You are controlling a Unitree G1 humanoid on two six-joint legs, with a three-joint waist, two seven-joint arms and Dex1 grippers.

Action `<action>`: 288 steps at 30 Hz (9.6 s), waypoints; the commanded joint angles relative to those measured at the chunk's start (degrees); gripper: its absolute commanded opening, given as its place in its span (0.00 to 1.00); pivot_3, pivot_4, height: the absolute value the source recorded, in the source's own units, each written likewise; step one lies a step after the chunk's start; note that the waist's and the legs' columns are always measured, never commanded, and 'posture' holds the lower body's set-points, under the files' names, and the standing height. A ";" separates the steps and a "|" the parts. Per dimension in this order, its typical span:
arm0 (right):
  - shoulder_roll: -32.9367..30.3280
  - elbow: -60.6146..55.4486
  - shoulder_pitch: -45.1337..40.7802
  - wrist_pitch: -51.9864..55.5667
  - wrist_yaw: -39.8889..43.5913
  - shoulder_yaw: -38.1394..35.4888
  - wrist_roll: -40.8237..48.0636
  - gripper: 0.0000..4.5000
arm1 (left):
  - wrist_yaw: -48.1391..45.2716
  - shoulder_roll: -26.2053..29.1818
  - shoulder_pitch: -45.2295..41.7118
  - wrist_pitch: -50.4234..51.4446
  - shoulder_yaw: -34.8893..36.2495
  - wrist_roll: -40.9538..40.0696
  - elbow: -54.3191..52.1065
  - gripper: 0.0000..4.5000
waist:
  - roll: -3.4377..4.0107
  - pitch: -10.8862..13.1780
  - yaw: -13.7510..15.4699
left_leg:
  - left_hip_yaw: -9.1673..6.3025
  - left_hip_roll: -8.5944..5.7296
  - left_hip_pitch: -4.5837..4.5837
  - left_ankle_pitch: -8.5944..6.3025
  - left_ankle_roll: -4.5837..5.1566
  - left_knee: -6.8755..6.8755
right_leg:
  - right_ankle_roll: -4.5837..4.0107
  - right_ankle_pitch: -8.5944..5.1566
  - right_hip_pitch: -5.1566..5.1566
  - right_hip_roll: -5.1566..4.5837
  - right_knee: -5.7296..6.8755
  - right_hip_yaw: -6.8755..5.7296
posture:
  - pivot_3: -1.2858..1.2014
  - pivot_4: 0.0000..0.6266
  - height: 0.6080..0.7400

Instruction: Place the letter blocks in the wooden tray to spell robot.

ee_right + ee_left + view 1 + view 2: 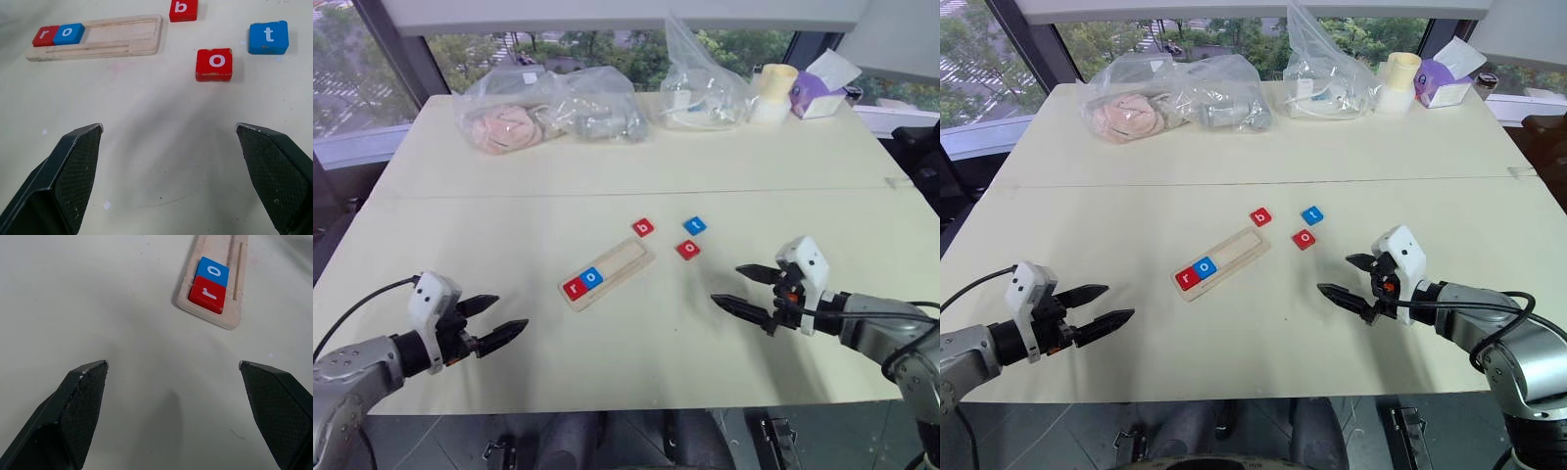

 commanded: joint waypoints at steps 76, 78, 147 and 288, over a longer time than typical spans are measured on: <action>1.93 -12.62 -5.98 7.51 -9.98 7.14 4.79 1.00 | 0.95 -8.64 -22.18 -14.56 -33.74 28.18 16.30 0.69 | 0.33 -0.43 0.14 | 0.02 -0.04 0.86 0.02 0.03 0.18 | 0.21 0.19 0.98 0.15 -0.06 0.05 | 0.52 0.24 1.00; 1.90 -12.40 -5.73 7.21 -9.80 7.06 4.47 1.00 | 0.77 -8.88 -22.40 -14.46 -33.24 27.56 16.20 0.69 | 0.45 -0.51 0.14 | 0.02 -0.04 0.87 0.02 0.03 0.18 | 0.21 0.19 0.99 0.15 -0.07 0.05 | 0.52 0.24 1.00; 38.74 55.90 -47.61 -14.46 -22.52 25.61 -32.06 0.56 | 2.66 -3.55 -25.53 4.02 -4.87 3.35 -0.09 1.00 | 0.30 -0.36 -2.10 | -0.03 0.18 0.77 0.32 -0.40 0.01 | 0.11 0.55 0.19 0.93 0.79 0.27 | 0.52 0.24 1.00; 19.40 49.85 -46.69 -39.56 30.80 33.73 -38.03 0.99 | -10.27 8.79 -26.70 0.76 -21.55 6.08 -1.85 1.00 | 0.02 0.09 -1.81 | 1.08 0.99 0.81 0.24 -0.31 0.10 | -0.44 0.69 -0.02 1.20 0.69 0.48 | 0.52 0.24 1.00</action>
